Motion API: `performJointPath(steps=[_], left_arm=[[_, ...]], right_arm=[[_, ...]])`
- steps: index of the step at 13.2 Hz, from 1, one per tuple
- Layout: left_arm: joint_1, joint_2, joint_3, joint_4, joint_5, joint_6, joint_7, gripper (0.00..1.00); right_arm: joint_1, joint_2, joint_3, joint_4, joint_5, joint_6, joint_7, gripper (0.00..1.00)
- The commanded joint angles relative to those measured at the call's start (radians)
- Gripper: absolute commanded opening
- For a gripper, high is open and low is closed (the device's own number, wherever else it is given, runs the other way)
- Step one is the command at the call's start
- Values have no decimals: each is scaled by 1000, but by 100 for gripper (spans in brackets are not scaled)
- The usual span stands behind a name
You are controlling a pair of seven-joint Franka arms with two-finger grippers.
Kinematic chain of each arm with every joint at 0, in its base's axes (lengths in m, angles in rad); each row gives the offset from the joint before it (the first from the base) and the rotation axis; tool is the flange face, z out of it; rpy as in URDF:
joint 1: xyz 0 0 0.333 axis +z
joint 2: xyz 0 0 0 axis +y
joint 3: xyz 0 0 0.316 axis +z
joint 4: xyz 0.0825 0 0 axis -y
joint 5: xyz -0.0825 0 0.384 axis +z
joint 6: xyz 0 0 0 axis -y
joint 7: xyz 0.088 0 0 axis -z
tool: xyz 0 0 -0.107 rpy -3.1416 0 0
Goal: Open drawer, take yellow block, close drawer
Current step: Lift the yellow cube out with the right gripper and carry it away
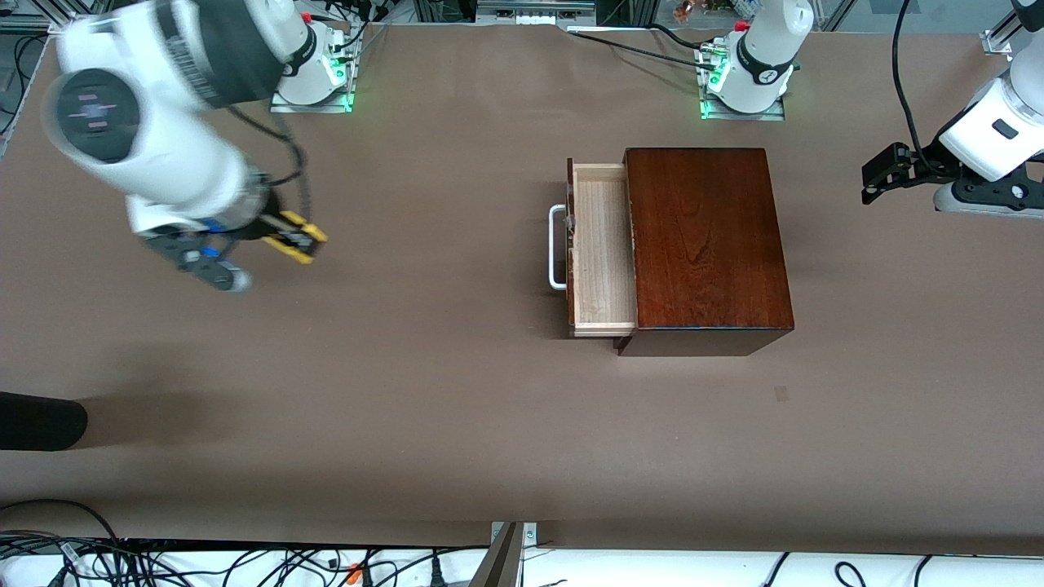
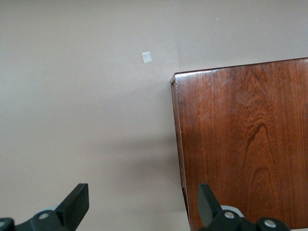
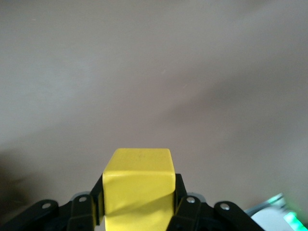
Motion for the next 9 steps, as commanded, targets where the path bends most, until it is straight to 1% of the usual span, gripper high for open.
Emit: performJointPath(steps=[1, 2, 3, 4, 5, 7, 9], left_arm=[[-1, 5, -5, 25, 9, -24, -2, 100], [0, 5, -11, 24, 5, -29, 1, 100], [-3, 5, -14, 25, -17, -46, 6, 100], [-7, 6, -26, 25, -69, -59, 16, 100], [-9, 8, -37, 25, -107, -63, 20, 100], [-27, 9, -61, 25, -121, -79, 87, 100], [-76, 49, -80, 51, -121, -90, 243, 100]], right_arm=[[-10, -7, -132, -76, 24, 62, -298, 0], [-19, 15, -170, -76, 24, 96, -387, 0], [-49, 48, -189, -74, 25, 142, -470, 0], [-101, 81, -189, -71, 33, 183, -541, 0], [-147, 122, -189, -67, 59, 216, -607, 0], [-204, 212, -189, -42, 102, 291, -738, 0], [-224, 304, -190, 28, 101, 326, -801, 0]])
